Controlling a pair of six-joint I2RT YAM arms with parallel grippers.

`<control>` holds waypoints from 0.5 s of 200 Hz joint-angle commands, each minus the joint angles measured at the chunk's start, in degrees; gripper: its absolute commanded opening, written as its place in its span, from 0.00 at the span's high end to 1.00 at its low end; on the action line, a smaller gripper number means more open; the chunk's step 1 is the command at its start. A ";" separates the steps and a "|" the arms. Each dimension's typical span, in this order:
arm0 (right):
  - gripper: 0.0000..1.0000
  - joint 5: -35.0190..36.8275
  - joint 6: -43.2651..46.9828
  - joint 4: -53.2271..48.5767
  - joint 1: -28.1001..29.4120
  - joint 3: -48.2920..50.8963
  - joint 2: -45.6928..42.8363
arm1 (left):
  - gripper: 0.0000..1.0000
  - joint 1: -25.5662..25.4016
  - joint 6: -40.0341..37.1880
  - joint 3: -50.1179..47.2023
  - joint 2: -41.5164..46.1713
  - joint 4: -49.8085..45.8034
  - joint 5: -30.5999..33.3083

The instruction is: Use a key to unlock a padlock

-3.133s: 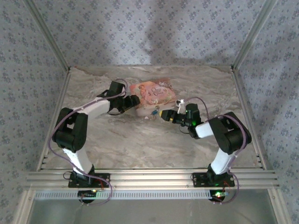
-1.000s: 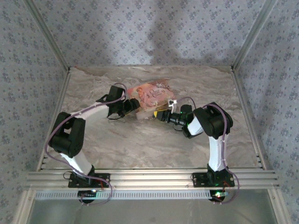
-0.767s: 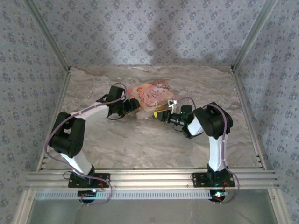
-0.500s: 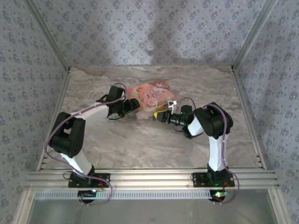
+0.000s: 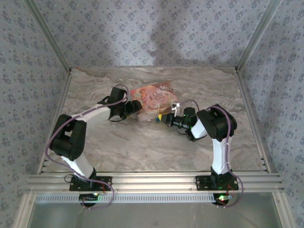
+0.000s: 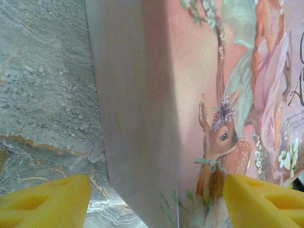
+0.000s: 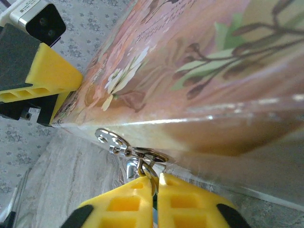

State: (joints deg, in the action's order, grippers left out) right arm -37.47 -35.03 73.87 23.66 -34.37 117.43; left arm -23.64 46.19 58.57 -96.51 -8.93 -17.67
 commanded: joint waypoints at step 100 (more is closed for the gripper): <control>1.00 5.02 -5.76 3.34 -1.20 2.89 -3.78 | 0.26 -0.84 1.46 -5.24 3.20 -2.30 1.18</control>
State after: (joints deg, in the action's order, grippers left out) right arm -34.98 -37.15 73.69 23.31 -32.23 115.68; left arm -23.73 46.87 56.03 -94.89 -7.33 -17.37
